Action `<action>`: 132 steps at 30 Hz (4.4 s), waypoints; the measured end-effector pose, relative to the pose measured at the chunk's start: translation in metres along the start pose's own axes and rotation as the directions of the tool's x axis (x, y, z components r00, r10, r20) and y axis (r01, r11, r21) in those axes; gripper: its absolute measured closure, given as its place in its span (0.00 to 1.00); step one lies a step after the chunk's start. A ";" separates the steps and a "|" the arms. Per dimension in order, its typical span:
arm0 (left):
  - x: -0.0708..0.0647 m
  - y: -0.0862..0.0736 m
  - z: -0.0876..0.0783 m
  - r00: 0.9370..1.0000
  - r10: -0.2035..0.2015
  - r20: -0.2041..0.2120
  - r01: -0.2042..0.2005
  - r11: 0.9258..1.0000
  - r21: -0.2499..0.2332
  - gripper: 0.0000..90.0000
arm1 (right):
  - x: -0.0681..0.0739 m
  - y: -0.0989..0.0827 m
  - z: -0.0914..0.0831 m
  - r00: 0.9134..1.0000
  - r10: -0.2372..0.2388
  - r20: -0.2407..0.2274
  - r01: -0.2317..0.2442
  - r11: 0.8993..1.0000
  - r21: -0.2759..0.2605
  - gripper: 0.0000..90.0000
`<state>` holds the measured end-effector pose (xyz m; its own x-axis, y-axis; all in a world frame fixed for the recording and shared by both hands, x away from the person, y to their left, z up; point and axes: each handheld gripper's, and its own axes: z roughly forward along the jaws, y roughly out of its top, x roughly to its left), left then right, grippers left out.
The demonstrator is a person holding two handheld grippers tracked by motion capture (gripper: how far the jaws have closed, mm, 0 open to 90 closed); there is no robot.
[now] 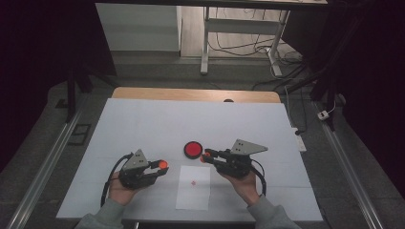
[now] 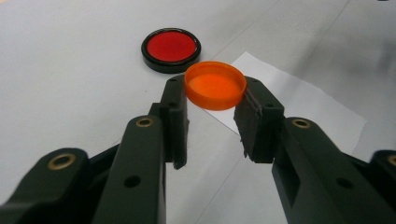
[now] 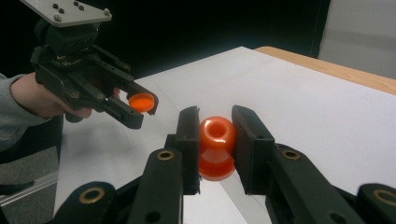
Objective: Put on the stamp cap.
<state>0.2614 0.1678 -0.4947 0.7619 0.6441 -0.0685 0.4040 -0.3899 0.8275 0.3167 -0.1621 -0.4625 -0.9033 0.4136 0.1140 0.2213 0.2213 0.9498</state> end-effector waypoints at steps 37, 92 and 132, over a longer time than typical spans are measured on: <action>-0.021 0.025 0.039 0.996 0.059 0.067 -0.061 0.998 0.020 0.73 | 0.002 0.000 0.003 1.000 0.005 -0.019 -0.005 1.000 -0.003 0.81; -0.040 0.042 0.076 0.989 0.110 0.099 -0.115 0.992 0.047 0.73 | 0.010 -0.010 0.017 0.998 0.009 -0.058 -0.006 0.999 0.053 0.81; -0.045 0.042 0.075 0.987 0.144 0.070 -0.147 0.988 0.044 0.73 | 0.010 -0.015 0.022 0.999 0.009 -0.050 -0.005 0.996 0.085 0.81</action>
<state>0.2822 0.0733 -0.4988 0.8456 0.5337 0.0127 0.3094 -0.5093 0.8031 0.3121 -0.1418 -0.4821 -0.9186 0.3707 0.1372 0.2560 0.2935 0.9210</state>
